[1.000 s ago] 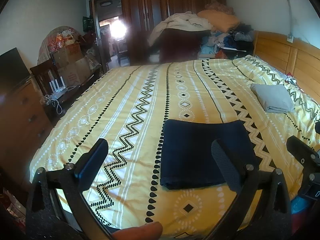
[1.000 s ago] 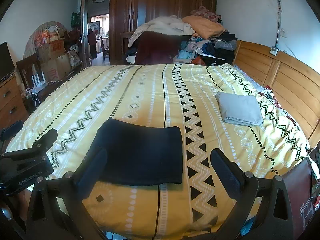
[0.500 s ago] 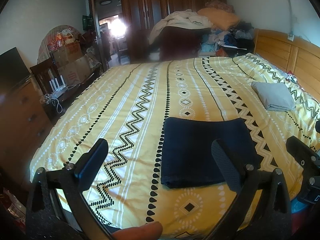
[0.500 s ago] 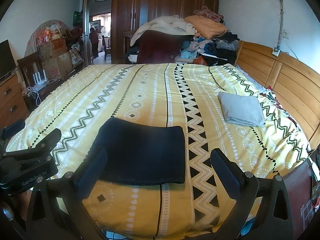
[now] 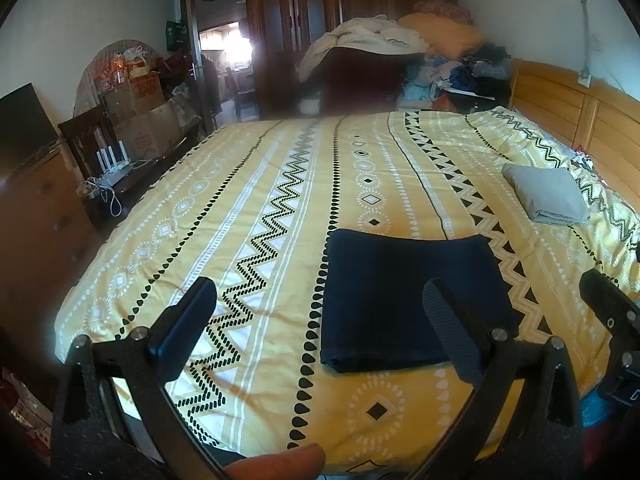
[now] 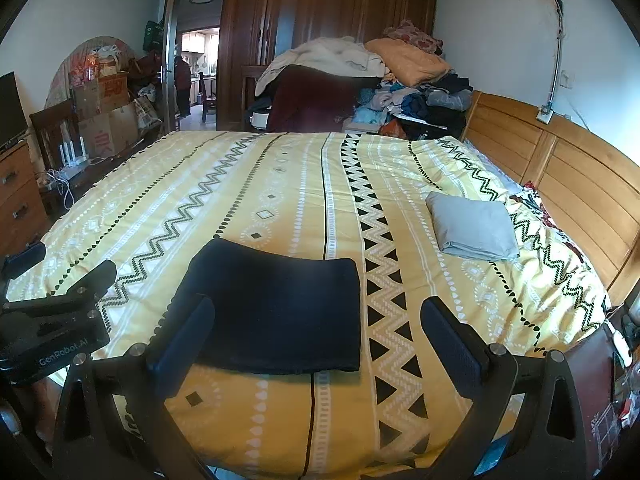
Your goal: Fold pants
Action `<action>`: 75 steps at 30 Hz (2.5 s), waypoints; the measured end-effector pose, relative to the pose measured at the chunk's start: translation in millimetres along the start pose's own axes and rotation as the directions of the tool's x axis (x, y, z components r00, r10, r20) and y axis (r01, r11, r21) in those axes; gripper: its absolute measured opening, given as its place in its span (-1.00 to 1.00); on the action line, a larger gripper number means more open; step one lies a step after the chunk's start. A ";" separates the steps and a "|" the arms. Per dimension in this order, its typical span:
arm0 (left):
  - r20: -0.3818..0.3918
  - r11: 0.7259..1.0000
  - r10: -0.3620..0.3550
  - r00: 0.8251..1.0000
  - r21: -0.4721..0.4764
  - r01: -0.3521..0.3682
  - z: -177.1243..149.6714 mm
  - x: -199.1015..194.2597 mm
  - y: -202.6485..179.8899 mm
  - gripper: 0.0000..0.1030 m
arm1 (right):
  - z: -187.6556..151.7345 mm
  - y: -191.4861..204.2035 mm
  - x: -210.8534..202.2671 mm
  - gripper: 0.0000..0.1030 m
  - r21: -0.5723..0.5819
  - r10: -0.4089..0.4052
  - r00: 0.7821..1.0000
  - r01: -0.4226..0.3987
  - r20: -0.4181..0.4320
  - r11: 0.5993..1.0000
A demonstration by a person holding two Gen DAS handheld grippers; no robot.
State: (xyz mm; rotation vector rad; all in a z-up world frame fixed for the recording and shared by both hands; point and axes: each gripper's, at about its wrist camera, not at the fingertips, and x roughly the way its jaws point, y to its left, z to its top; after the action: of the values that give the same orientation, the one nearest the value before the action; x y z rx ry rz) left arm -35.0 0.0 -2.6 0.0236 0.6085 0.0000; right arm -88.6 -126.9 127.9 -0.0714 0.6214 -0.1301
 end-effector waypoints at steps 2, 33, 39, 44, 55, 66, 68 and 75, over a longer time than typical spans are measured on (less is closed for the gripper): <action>-0.003 1.000 -0.001 1.000 0.001 0.001 -0.2 0.8 -0.7 0.99 | -0.1 0.2 -0.2 1.00 0.002 0.002 1.000 -0.002 -0.002 1.000; -0.013 1.000 -0.013 1.000 0.011 0.013 -2.9 4.1 -6.1 0.99 | -3.5 -12.0 9.2 1.00 0.011 -0.015 0.999 0.016 -0.037 1.000; -0.017 1.000 -0.014 1.000 0.014 0.014 -3.8 4.6 -7.4 0.99 | -4.1 -12.2 9.7 1.00 0.010 -0.015 0.999 0.016 -0.038 1.000; -0.017 1.000 -0.016 1.000 0.015 0.016 -3.5 5.5 -6.3 0.99 | -4.4 -12.6 9.8 1.00 0.012 -0.015 0.999 0.015 -0.040 1.000; -0.020 1.000 -0.017 1.000 0.018 0.018 -4.2 6.1 -6.0 0.99 | -10.6 -13.8 11.6 1.00 0.012 -0.016 0.999 0.017 -0.046 1.000; -0.023 1.000 -0.017 1.000 0.020 0.017 -4.8 6.5 -5.6 0.99 | -14.7 -15.8 13.0 1.00 0.012 -0.017 0.998 0.018 -0.053 1.000; -0.025 1.000 -0.017 1.000 0.022 0.017 -5.4 7.9 -3.5 0.99 | -15.6 -16.6 13.3 1.00 0.013 -0.018 0.998 0.019 -0.055 1.000; -0.024 1.000 -0.017 1.000 0.026 0.018 -6.6 9.1 -2.1 0.99 | -15.3 -16.5 13.5 1.00 0.012 -0.017 0.998 0.018 -0.056 1.000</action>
State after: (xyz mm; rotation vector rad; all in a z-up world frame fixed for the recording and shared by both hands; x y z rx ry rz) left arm -31.3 -1.9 -13.3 0.0433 0.6327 -0.0245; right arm -88.4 -145.6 109.5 -0.0611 0.6754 -0.1530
